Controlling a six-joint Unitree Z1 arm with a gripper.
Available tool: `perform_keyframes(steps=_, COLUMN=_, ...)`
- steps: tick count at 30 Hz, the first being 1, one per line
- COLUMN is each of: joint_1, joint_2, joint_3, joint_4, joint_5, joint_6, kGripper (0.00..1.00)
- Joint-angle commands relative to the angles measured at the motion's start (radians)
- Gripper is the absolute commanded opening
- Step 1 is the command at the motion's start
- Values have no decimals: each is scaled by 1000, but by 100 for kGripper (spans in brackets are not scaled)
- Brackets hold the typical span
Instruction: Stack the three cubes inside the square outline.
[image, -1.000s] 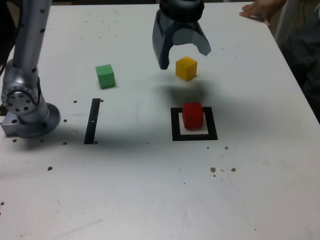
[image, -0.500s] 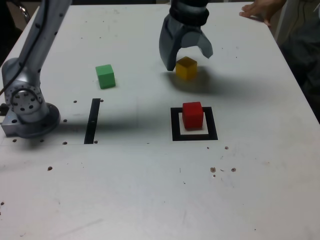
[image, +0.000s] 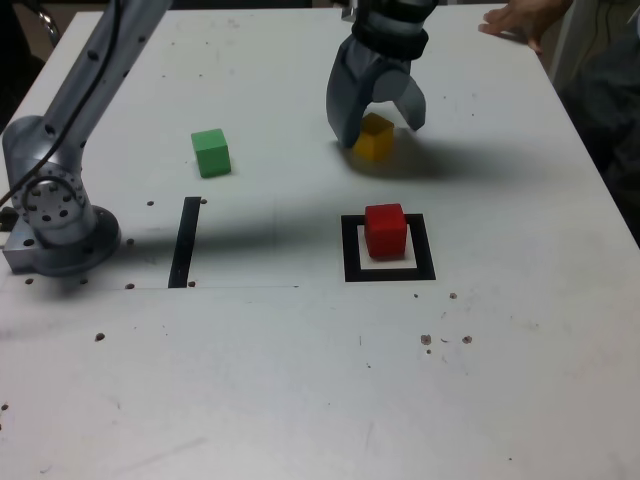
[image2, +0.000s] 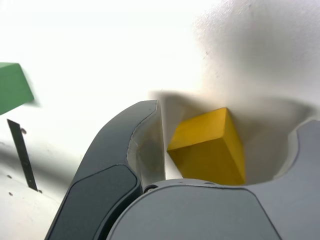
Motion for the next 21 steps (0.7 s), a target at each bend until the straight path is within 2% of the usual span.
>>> perform_keyframes(steps=1, joint_1=-5, joint_2=8, joint_3=-6, joint_4=6, joint_5=-3, joint_6=7, kGripper=56)
perform_keyframes(steps=4, joint_1=-10, joint_2=10, joint_3=-9, joint_4=2, joint_5=-4, joint_6=16, kGripper=40)
perform_keyframes(steps=7, joint_1=-15, joint_2=10, joint_3=-10, joint_4=-2, joint_5=-6, joint_6=23, kGripper=30)
perform_keyframes(steps=21, joint_1=-21, joint_2=8, joint_3=3, joint_4=-1, joint_5=-9, joint_6=28, kGripper=29)
